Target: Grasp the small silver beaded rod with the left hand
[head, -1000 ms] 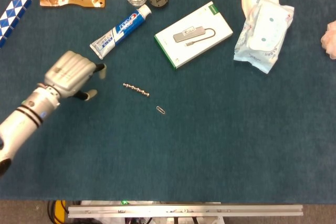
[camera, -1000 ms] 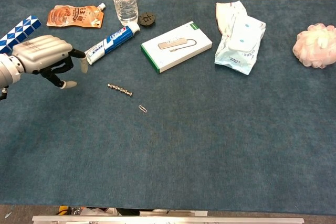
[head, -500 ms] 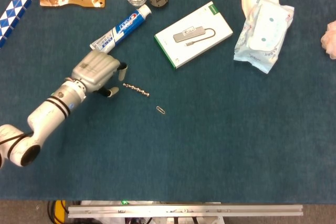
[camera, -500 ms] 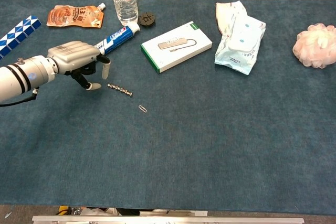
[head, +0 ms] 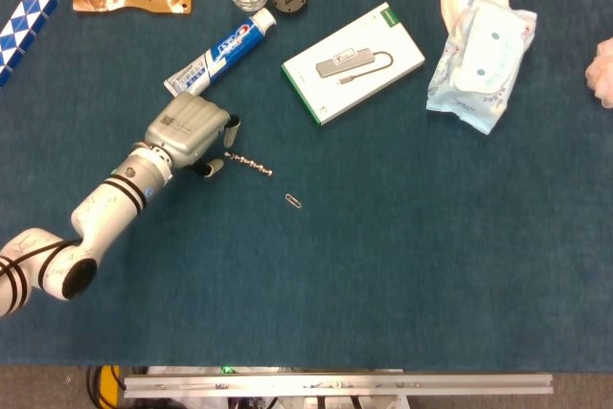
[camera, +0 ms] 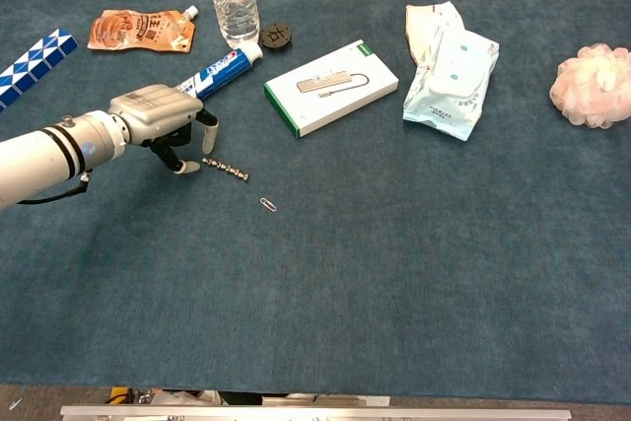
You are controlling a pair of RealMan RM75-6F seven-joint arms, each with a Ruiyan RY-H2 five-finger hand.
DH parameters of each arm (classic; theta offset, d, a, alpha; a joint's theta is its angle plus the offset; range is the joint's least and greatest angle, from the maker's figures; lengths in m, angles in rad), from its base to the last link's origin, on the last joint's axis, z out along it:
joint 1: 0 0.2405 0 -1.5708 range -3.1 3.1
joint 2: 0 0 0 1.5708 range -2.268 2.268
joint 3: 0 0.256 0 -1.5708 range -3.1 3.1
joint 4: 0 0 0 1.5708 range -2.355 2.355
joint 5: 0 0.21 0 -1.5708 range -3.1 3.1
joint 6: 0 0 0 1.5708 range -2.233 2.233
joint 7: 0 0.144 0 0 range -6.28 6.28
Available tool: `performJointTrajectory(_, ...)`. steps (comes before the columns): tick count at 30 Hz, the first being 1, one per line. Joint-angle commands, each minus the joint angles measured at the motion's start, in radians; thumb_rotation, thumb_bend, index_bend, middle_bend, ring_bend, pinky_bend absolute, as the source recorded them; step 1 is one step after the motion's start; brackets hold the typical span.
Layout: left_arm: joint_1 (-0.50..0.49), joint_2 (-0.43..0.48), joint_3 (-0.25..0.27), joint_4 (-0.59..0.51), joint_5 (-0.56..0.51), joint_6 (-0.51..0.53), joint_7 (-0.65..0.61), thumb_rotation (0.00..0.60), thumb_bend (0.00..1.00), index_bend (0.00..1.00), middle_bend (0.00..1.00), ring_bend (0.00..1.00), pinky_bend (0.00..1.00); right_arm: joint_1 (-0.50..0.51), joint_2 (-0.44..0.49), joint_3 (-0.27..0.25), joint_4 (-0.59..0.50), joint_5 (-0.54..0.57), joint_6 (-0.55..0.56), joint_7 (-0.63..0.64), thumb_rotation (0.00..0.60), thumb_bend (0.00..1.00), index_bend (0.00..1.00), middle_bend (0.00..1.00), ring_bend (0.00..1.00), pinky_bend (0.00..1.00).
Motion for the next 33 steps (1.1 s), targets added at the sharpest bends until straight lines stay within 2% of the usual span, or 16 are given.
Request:
performJointTrajectory(1,-0.001,-0.002,0.005,-0.006,-0.017,0.0,0.013,0.6,0.27,0.47,1.0,1.0,1.0,-0.002,0.001,0.0,0.005,0.001,0.0,0.007,0.6,0.25,0.05,0.37,0.42,0.41)
performJointTrajectory(23,-0.02,-0.044,0.002,0.013,-0.126,-0.012,0.049,0.6,0.27,0.5,1.0,1.0,1.0,-0.022,0.008,-0.004,0.014,0.003,0.02,0.032,0.6,0.25,0.05,0.37,0.42,0.41)
performJointTrajectory(33,-0.024,-0.045,0.004,0.012,-0.143,-0.006,0.051,0.6,0.35,0.53,1.0,1.0,1.0,-0.023,0.008,-0.003,0.017,0.004,0.019,0.034,0.6,0.25,0.05,0.37,0.42,0.41)
